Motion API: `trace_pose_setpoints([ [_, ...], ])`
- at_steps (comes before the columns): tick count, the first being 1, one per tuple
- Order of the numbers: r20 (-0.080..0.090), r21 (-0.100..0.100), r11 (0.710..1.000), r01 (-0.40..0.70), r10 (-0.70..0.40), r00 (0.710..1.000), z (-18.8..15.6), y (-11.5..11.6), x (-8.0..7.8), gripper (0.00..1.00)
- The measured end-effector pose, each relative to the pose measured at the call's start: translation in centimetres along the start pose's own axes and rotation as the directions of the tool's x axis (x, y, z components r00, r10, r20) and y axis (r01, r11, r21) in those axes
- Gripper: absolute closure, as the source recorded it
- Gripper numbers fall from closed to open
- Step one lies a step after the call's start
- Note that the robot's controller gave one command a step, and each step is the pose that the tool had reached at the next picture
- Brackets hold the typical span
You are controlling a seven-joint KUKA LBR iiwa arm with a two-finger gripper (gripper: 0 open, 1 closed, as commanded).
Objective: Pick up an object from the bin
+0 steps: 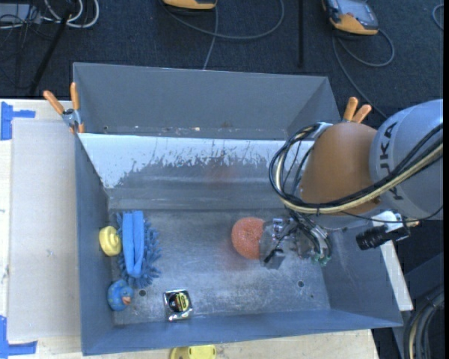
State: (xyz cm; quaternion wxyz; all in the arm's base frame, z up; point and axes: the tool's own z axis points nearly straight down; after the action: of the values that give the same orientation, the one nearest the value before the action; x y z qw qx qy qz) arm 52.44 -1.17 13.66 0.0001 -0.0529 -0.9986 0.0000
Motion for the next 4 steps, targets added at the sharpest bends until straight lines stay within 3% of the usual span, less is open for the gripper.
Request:
trace_pose_setpoints([
  [1, 0.0, 0.0, 1.0, 0.002, -0.002, 1.0, 0.0, 0.0, 0.0, 0.0],
  [2, 0.0, 0.0, 1.0, 0.002, -0.002, 1.0, 0.0, 0.0, 0.0, 0.0],
  [3, 0.009, -0.001, 0.994, -0.113, 0.113, 0.994, 5.7, 1.8, -4.0, 1.0],
  [4, 0.009, -0.001, 0.994, -0.112, 0.112, 0.994, 5.7, 1.8, -4.0, 1.0],
])
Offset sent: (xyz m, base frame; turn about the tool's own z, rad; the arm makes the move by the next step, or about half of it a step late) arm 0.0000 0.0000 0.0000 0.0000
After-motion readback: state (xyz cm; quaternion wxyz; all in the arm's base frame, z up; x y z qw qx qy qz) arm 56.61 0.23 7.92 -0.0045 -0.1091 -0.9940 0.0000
